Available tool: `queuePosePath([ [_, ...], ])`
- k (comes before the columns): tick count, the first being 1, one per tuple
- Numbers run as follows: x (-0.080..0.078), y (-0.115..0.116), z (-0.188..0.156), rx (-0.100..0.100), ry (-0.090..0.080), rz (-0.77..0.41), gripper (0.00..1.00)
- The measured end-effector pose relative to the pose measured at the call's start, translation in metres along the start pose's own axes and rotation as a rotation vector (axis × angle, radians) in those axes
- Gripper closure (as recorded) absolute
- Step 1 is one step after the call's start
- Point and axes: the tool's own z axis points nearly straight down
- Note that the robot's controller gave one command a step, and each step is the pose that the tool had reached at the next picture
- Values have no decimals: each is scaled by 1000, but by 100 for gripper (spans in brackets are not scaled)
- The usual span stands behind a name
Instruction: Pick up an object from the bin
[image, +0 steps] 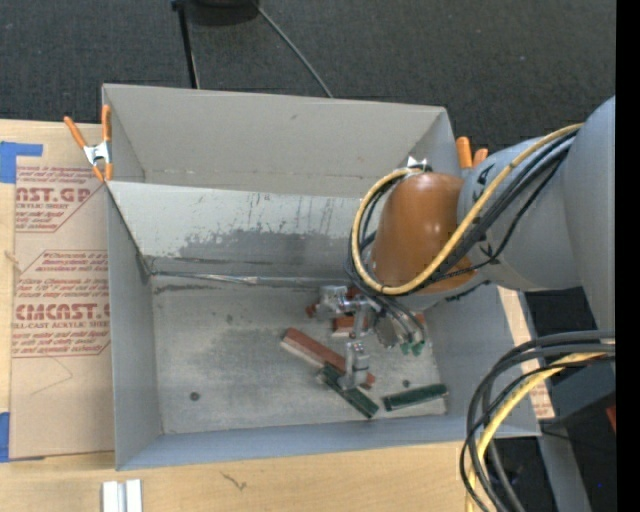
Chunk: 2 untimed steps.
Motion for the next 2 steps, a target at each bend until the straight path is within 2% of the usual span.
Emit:
queuePosePath([
  [1,-9,-17,30,-5,13,-34,0],
  [2,14,40,31,-3,5,-44,100],
])
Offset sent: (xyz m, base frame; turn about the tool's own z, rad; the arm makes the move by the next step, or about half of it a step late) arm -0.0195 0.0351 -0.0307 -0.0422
